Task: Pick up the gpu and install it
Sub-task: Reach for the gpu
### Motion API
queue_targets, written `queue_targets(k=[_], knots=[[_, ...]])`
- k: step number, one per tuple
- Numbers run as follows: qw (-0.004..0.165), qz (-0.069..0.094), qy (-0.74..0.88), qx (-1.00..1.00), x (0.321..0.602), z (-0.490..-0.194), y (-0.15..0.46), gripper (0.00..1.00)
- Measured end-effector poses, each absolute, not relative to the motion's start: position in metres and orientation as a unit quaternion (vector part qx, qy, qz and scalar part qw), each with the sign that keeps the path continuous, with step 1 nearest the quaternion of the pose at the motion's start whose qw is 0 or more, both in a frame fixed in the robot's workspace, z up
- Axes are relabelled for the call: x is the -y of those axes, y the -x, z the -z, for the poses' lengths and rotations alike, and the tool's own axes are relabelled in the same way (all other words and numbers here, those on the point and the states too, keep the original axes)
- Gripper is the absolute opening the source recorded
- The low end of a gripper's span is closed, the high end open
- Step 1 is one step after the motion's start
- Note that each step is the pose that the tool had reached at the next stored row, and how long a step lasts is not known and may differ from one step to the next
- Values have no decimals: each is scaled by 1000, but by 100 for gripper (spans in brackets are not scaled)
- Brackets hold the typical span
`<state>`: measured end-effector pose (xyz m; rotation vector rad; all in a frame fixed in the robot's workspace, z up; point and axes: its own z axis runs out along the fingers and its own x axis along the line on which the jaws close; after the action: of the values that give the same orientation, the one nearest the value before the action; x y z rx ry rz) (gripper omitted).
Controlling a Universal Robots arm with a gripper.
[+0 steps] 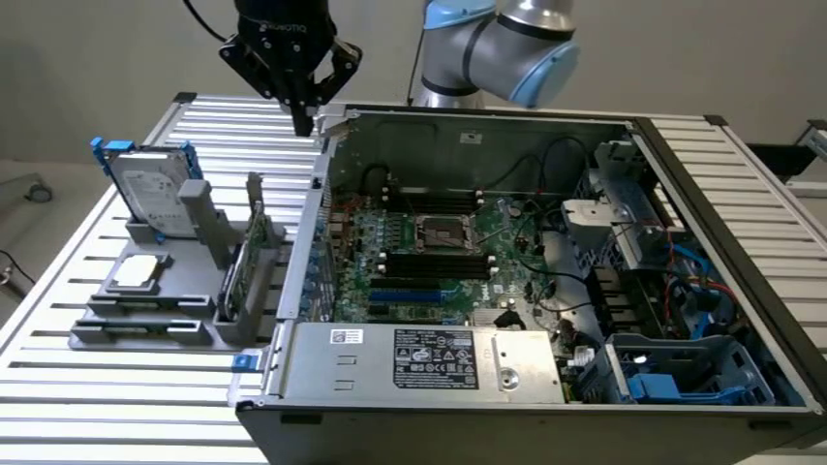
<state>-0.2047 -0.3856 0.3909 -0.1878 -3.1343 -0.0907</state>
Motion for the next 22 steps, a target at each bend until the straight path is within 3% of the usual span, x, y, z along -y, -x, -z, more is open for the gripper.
queue_targets(k=[22], knots=[[31,26,43,998,378,-386,280,11]])
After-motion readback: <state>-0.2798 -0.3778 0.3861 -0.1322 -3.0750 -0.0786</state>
